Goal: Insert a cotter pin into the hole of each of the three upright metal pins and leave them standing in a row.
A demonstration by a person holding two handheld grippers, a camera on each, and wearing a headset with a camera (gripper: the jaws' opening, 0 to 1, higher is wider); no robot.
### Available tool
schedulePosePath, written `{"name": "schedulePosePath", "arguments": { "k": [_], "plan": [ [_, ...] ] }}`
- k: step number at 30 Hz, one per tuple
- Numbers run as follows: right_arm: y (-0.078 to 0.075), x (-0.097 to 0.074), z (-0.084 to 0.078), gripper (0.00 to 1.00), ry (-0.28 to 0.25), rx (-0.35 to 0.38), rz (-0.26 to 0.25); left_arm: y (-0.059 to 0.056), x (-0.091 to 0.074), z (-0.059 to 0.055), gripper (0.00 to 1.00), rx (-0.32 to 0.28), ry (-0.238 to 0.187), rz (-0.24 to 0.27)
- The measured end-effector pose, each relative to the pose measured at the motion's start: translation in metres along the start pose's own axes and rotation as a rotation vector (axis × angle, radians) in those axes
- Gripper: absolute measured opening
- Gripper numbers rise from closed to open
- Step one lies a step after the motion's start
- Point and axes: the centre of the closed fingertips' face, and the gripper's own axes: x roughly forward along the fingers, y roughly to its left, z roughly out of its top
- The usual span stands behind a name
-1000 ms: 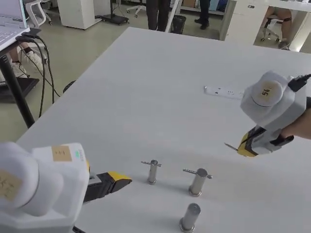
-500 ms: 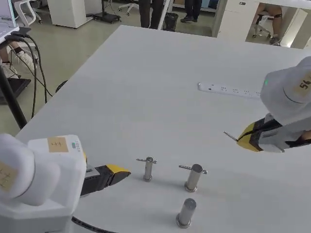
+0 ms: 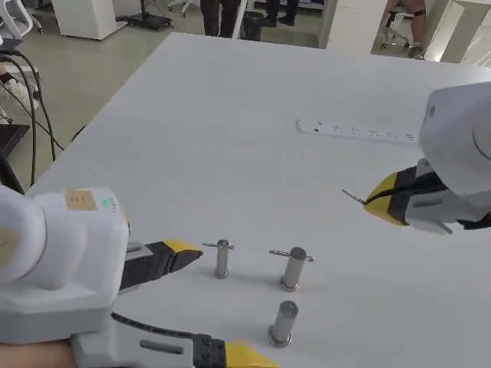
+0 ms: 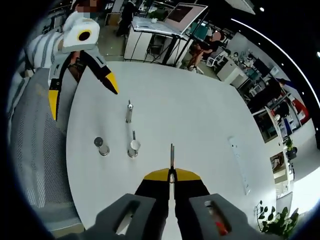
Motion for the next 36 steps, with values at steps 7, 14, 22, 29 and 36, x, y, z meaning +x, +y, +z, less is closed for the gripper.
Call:
{"name": "schedulePosePath", "arguments": {
  "k": [7,14,22,29,36],
  "plan": [
    [0.0,-0.004,0.005,0.0,-0.024,-0.064,-0.102,0.001,0.004,0.015,0.82,0.001,-0.03,-0.011],
    [0.005,-0.01,0.01,0.0,-0.043,-0.11,-0.161,0.002,0.008,0.031,0.79,-0.012,-0.066,-0.02],
    [0.013,-0.014,0.012,0.0,-0.046,-0.161,-0.202,0.001,0.013,0.045,0.74,-0.029,-0.1,-0.034],
    [0.023,-0.014,0.013,0.0,-0.049,-0.192,-0.215,0.0,0.021,0.053,0.71,-0.035,-0.111,-0.047],
    [0.04,-0.011,0.022,0.0,-0.058,-0.214,-0.203,0.0,0.029,0.059,0.64,-0.049,-0.121,-0.059]
  ]
}}
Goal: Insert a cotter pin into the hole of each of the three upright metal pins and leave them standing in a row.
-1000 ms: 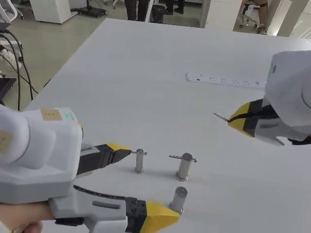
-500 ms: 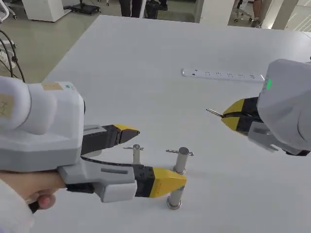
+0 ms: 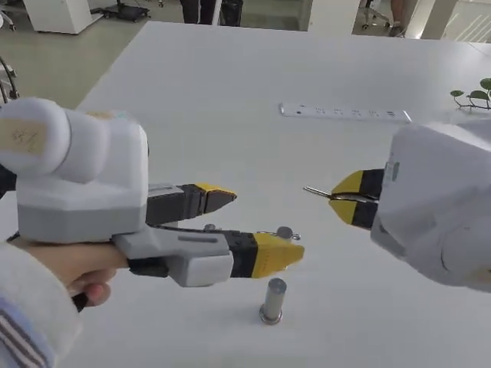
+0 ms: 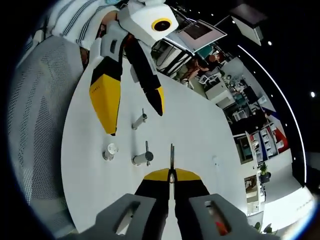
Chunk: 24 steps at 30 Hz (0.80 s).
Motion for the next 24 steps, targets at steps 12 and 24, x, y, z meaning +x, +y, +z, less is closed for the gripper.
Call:
{"name": "schedulePosePath", "arguments": {
  "k": [12,24],
  "plan": [
    [0.018,0.002,0.023,0.0,-0.053,-0.009,0.023,0.0,0.01,0.009,0.53,-0.035,-0.024,-0.026],
    [0.021,0.001,0.029,0.0,-0.061,-0.022,0.03,-0.006,0.013,0.009,0.31,-0.045,-0.018,-0.059]
  ]
}}
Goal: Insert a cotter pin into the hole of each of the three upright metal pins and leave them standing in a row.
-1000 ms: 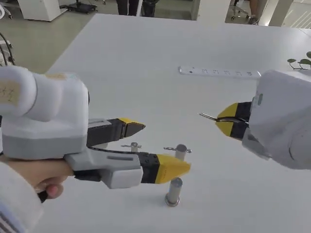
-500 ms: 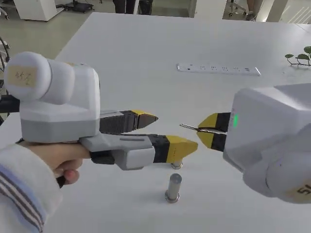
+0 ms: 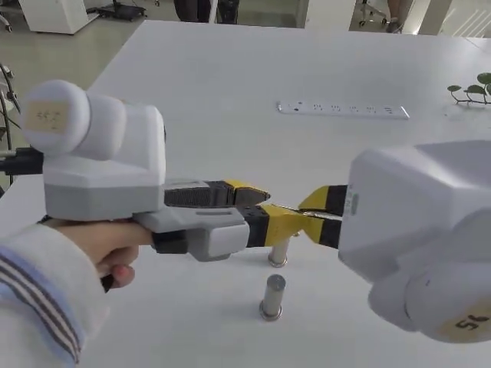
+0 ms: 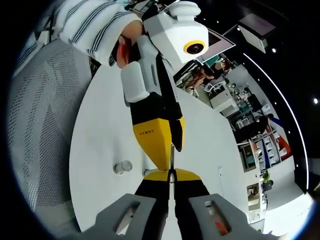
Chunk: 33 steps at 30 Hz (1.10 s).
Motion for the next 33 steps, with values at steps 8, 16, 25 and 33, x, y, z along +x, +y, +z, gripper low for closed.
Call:
{"name": "schedulePosePath", "arguments": {
  "k": [8,16,25,33],
  "plan": [
    [0.0034,0.0006,0.0034,0.0,-0.01,-0.009,0.01,-0.0039,0.0007,-0.002,0.15,-0.009,0.01,-0.021],
    [0.0039,-0.0005,0.0044,0.0,-0.016,-0.009,0.014,-0.0044,0.0007,-0.0028,0.09,-0.013,0.013,-0.02],
    [0.0043,-0.0009,0.0062,0.0,-0.02,-0.017,0.018,-0.0035,0.0012,-0.0052,0.04,0.0,0.03,-0.021],
    [0.005,-0.0014,0.0064,0.0,-0.019,-0.024,0.023,-0.0035,0.0013,-0.0055,0.01,0.002,0.034,-0.024]
  ]
}}
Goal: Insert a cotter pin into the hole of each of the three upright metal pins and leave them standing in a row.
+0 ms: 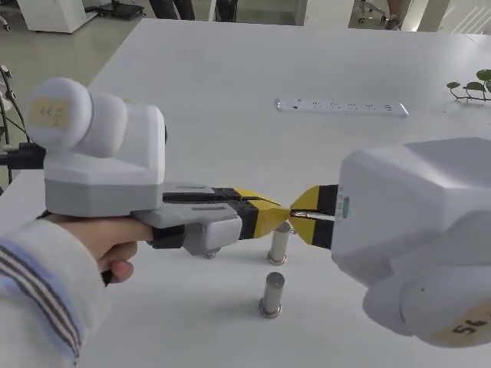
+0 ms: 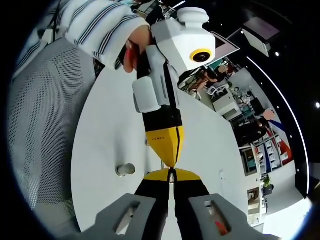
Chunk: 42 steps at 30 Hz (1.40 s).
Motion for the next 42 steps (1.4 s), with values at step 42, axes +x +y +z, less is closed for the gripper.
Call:
{"name": "schedulePosePath", "arguments": {
  "k": [42],
  "plan": [
    [0.0015,0.0074,0.0005,0.02,-0.019,-0.028,0.008,-0.0009,-0.0052,0.0021,0.0,-0.001,-0.02,0.002]
  ]
}}
